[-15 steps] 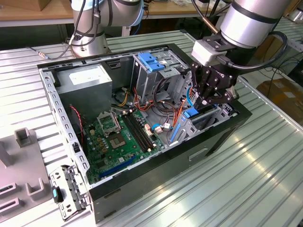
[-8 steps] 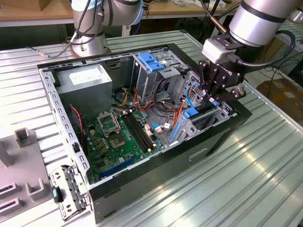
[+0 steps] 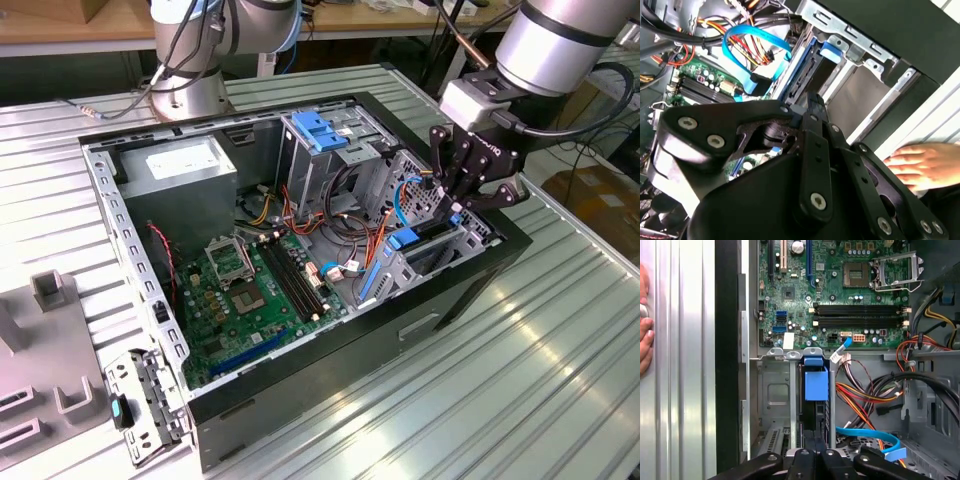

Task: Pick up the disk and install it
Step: 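Insert the first disk wire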

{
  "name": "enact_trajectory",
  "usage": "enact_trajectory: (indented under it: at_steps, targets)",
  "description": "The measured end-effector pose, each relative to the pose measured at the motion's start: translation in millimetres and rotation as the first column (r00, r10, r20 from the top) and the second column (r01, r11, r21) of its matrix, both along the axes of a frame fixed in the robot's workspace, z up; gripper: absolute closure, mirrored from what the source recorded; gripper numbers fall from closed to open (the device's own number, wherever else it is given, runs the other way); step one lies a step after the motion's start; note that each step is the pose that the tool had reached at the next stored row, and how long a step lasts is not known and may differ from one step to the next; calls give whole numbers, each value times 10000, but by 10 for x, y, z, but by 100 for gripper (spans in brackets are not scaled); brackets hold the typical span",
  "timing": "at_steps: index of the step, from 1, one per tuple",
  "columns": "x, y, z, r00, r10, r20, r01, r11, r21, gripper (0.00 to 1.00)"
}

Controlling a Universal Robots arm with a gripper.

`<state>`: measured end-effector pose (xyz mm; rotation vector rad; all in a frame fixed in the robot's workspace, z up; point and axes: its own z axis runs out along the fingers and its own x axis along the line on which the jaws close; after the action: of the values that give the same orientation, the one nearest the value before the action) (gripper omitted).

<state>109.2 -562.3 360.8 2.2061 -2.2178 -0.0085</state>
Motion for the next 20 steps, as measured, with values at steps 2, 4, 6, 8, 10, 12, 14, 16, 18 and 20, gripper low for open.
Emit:
enact_trajectory:
  at_steps: [2,4,6,8,10,12,14,16,18,20]
  targets:
    - [2,0,0,10000,-1,0,1,10000,0,89]
    - [4,0,0,10000,-1,0,1,10000,1,89]
    - [5,0,0,10000,26,0,-26,10000,1,89]
    - [5,0,0,9999,140,0,-140,9999,1,89]
    - [6,-1,4,9997,254,0,-254,9997,2,89]
    - [6,0,19,9993,376,-1,-376,9993,-3,89]
    - [6,0,47,9987,500,0,-500,9987,3,89]
    - [15,0,48,9983,577,0,-577,9983,2,89]
    - [59,0,48,9979,648,0,-648,9979,1,89]
    - [116,1,48,9973,737,0,-737,9973,0,89]
